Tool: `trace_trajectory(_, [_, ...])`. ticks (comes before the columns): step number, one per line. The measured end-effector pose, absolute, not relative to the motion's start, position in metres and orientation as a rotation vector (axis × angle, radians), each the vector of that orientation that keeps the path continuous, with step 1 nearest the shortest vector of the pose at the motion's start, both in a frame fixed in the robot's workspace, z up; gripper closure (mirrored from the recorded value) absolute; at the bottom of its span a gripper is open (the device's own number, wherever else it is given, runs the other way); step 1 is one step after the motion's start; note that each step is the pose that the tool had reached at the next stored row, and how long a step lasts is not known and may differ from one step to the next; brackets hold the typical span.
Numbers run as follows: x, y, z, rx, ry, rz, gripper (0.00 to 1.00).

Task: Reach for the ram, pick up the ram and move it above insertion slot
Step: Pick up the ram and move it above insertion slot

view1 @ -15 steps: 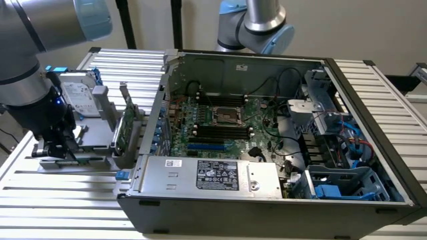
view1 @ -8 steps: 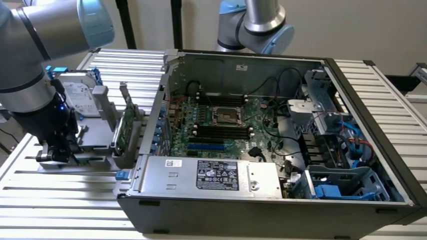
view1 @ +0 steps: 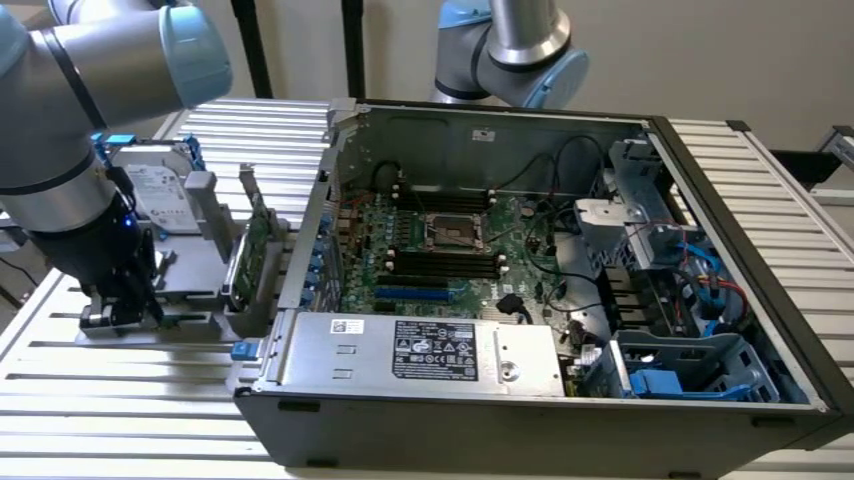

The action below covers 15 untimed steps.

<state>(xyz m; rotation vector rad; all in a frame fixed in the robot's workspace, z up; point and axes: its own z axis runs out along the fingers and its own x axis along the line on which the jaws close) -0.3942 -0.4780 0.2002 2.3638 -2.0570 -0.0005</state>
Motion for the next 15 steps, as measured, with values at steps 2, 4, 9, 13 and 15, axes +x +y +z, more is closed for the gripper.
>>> trace_trajectory(2, [-0.3941,-0.4780,0.1999,2.359,-2.059,-0.003,0.84])
trace_trajectory(4, [-0.3940,-0.4780,0.1997,2.354,-2.063,-0.006,0.87])
trace_trajectory(9, [-0.3937,-0.4780,0.1994,2.344,-2.073,-0.008,0.87])
trace_trajectory(13, [-0.3937,-0.4780,0.1993,2.307,-2.114,-0.009,0.87])
trace_trajectory(15, [-0.3937,-0.4780,0.1992,2.288,-2.135,-0.009,0.87])
